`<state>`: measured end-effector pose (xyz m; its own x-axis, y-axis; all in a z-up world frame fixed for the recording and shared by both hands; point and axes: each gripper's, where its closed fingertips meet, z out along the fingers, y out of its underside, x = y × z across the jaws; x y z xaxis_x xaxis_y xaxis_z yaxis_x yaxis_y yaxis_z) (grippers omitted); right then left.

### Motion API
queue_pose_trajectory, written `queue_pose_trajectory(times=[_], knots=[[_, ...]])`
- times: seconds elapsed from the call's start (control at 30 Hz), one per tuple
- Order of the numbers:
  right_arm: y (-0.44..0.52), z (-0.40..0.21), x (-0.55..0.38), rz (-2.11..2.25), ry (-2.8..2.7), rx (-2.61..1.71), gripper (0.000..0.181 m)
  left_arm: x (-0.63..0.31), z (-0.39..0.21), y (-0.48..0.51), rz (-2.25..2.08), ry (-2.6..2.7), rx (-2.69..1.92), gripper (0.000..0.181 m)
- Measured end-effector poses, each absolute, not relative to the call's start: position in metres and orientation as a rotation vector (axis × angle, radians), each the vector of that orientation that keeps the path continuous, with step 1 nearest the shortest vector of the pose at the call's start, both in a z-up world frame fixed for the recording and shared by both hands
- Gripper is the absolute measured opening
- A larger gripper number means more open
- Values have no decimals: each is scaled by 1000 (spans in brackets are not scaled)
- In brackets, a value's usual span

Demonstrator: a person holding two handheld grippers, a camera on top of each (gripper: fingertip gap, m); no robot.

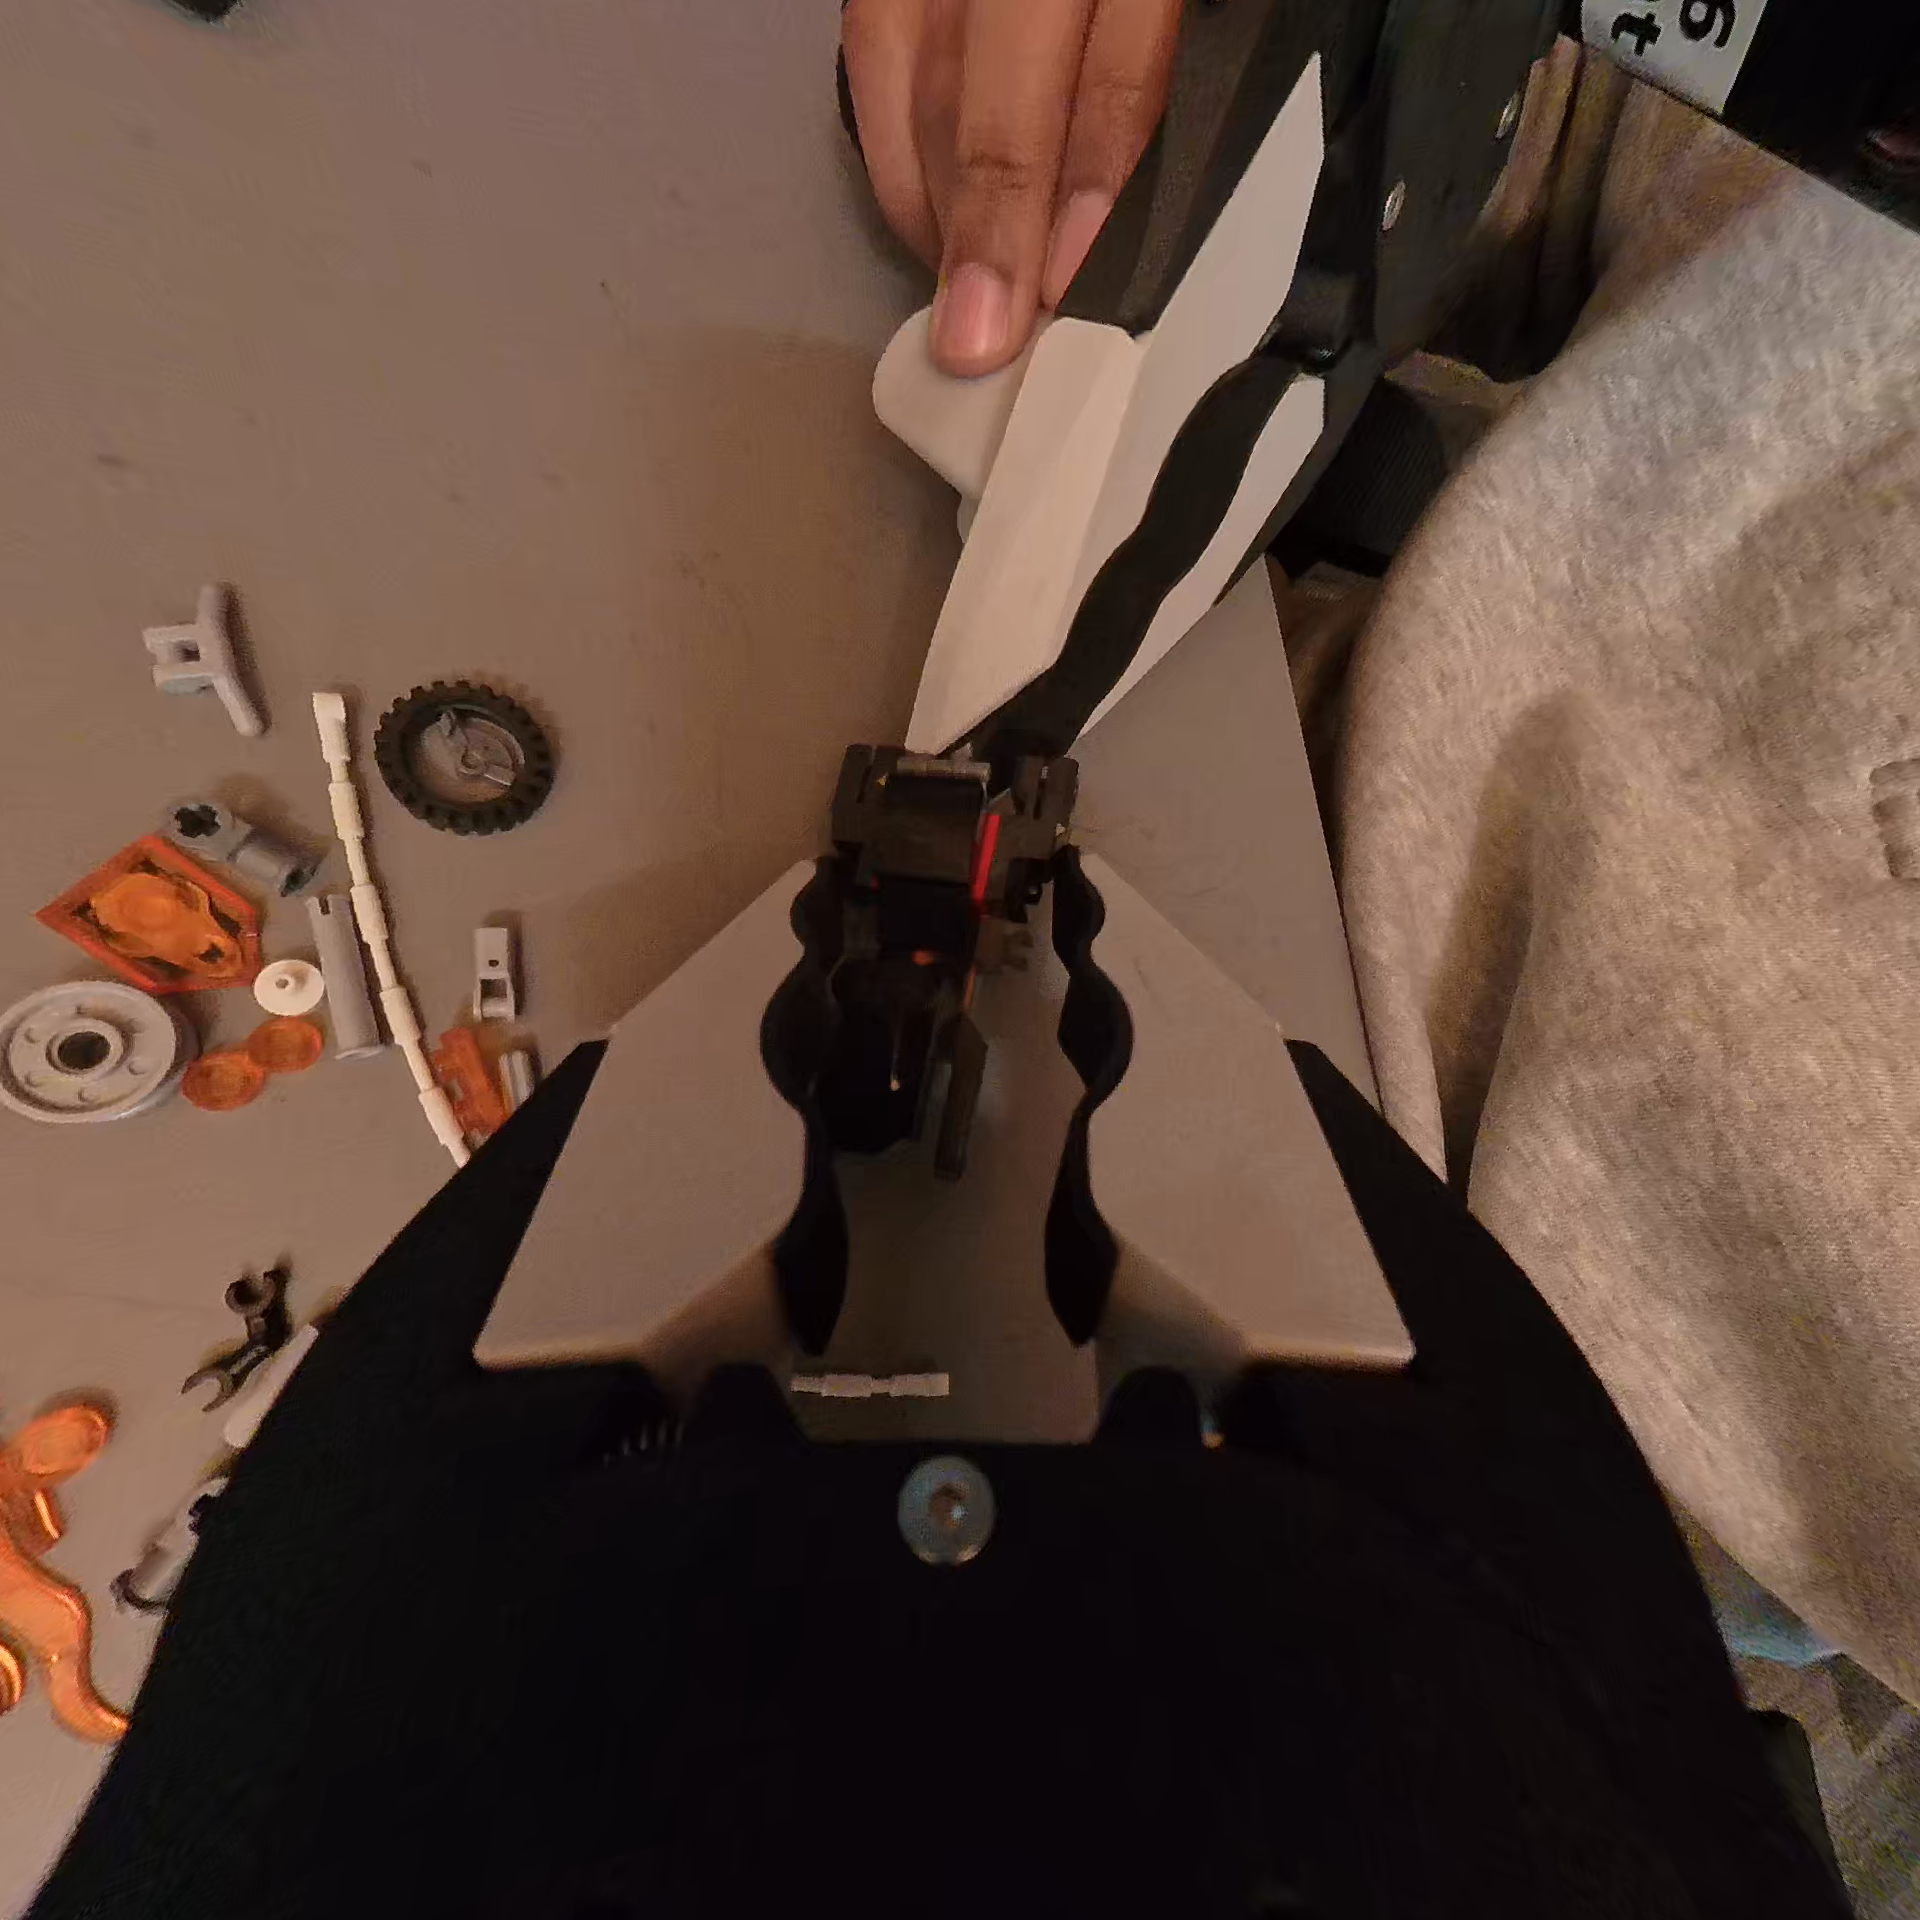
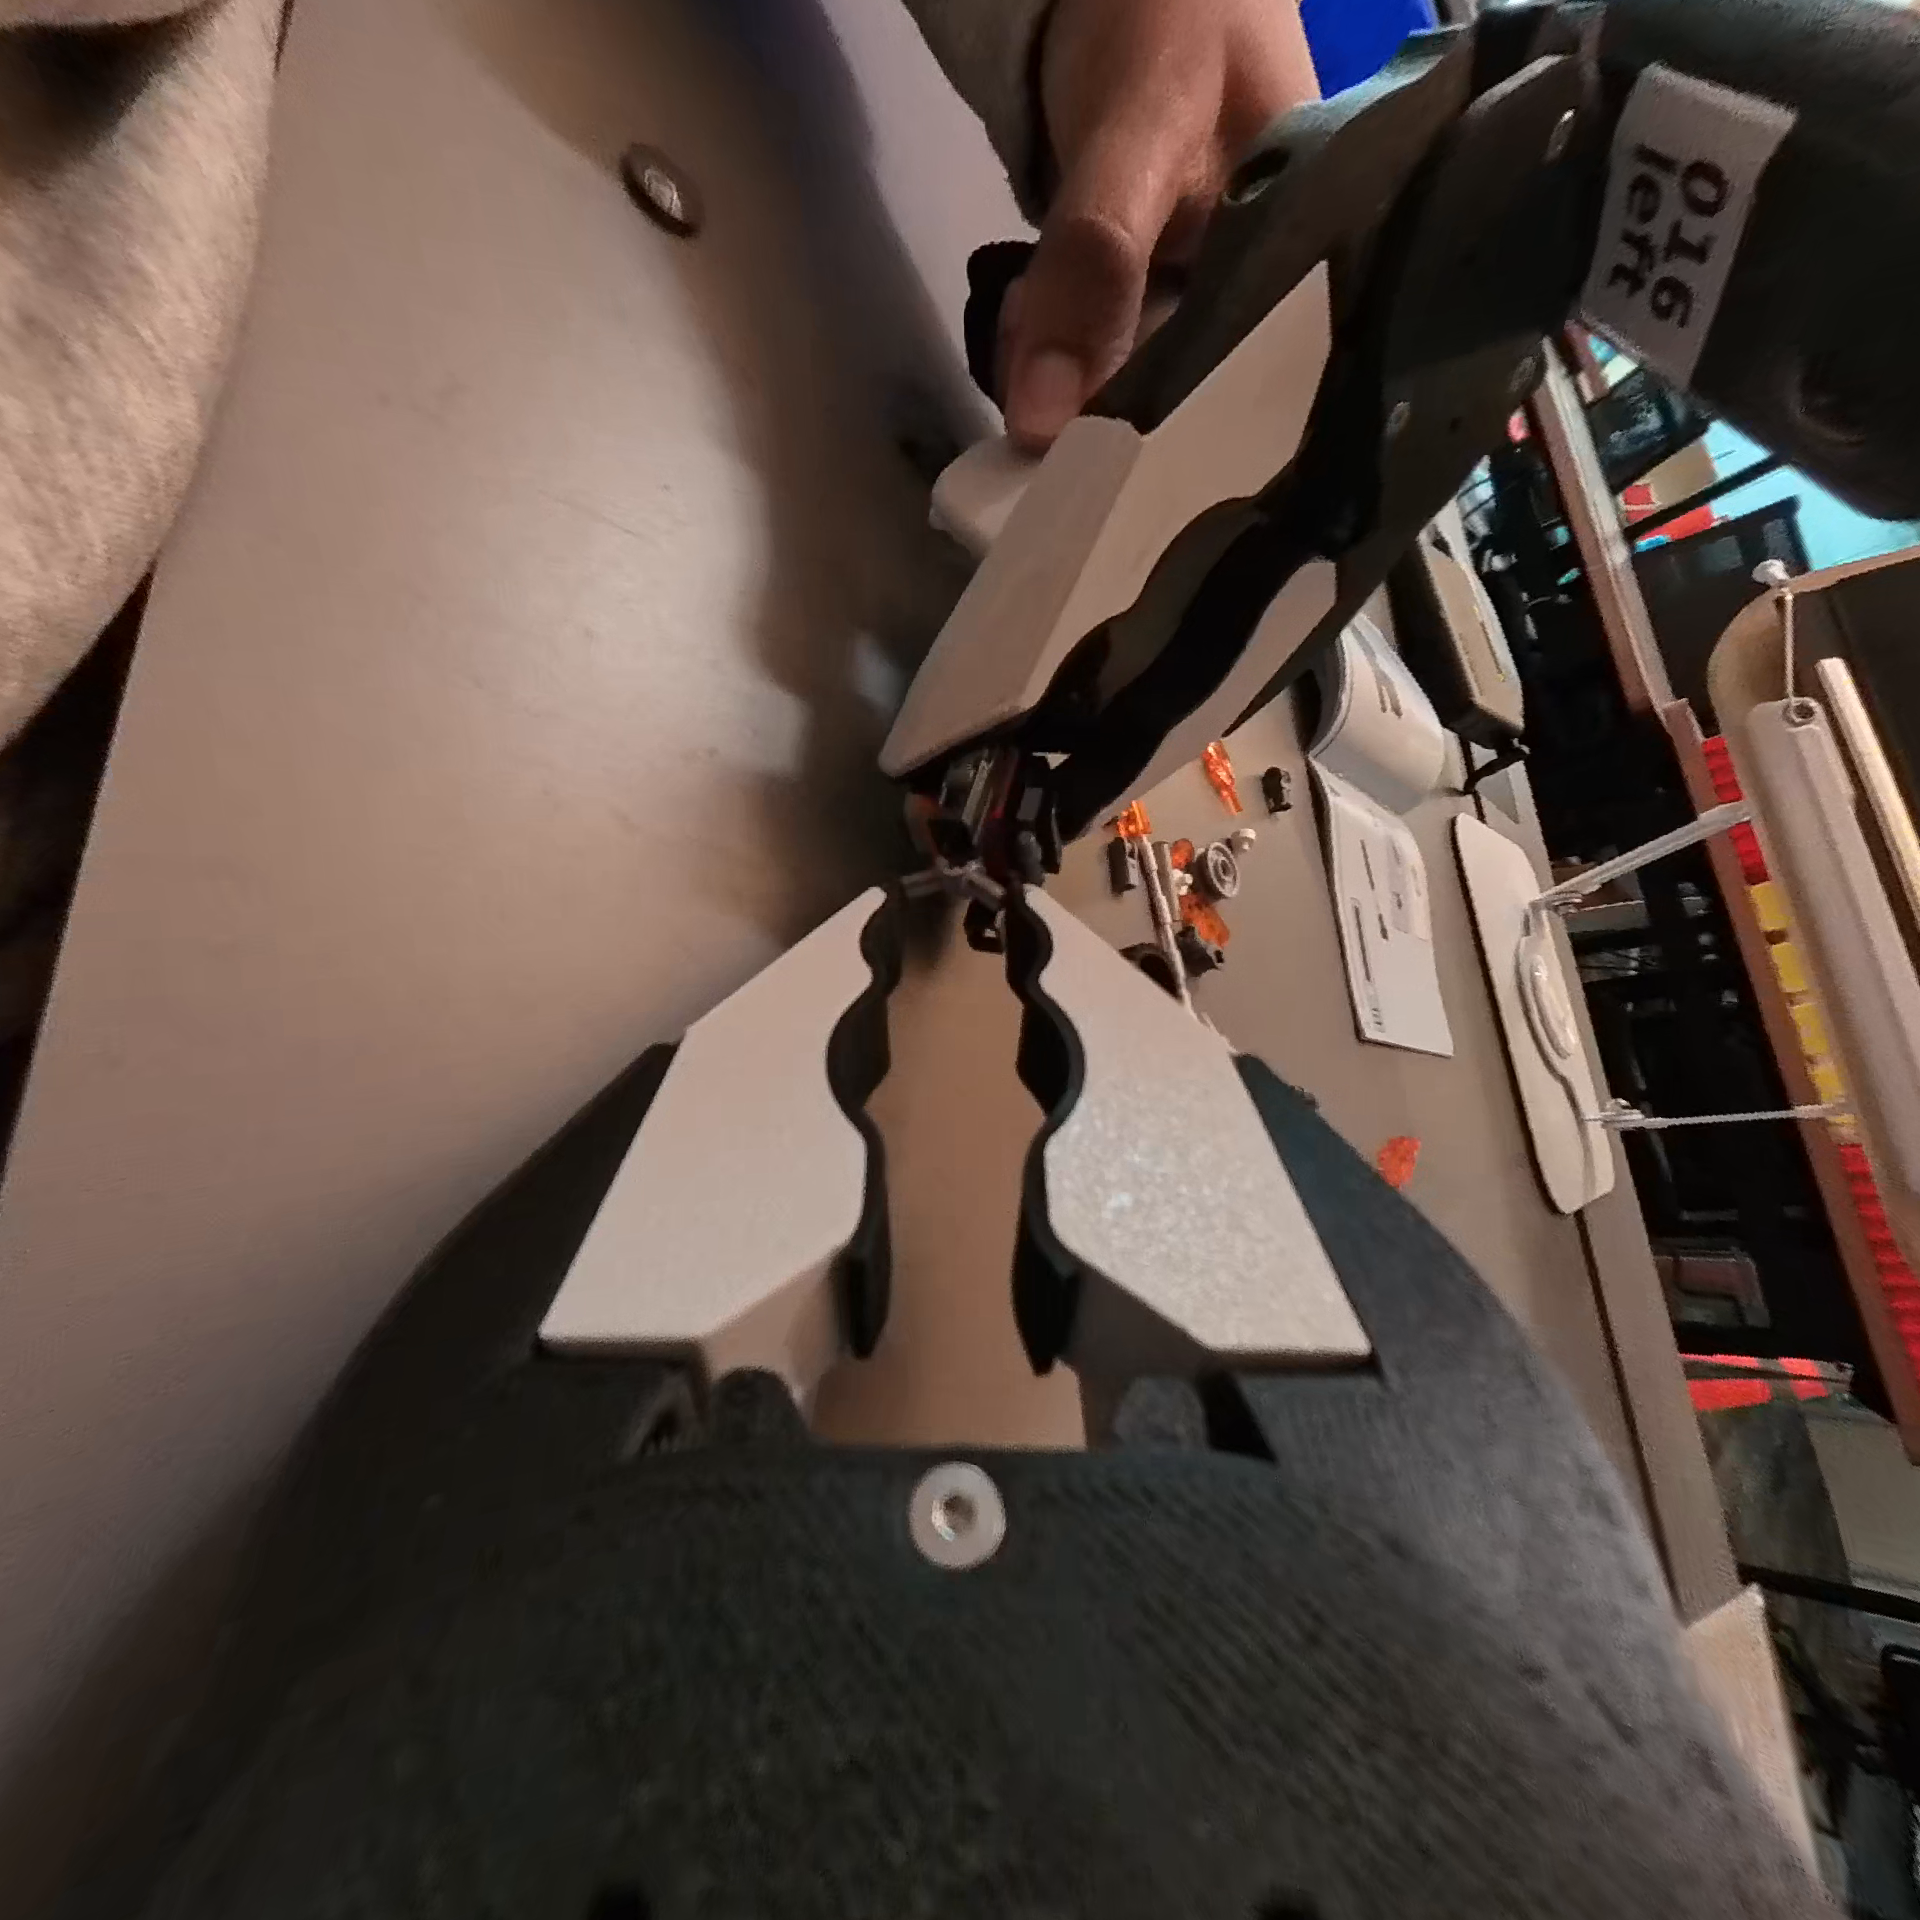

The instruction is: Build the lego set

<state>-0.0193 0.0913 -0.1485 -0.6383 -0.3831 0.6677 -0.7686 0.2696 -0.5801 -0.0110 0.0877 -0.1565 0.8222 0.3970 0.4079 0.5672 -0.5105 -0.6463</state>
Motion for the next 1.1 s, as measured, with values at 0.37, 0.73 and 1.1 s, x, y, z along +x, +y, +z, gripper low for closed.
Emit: queue_pose_trajectory(times=[0.37, 0.73, 1.1], knots=[[92, -149, -17, 1365, -2368, 950, 16, -12, -155, 91, -235, -697, -2182, 42], [95, -136, -26, 1460, -2222, 933, 20, -9, -154, 91, -297, -680, -2176, 43], [93, -135, -21, 1515, -2337, 997, 25, -7, -155, 93, -231, -618, -2258, 43]])
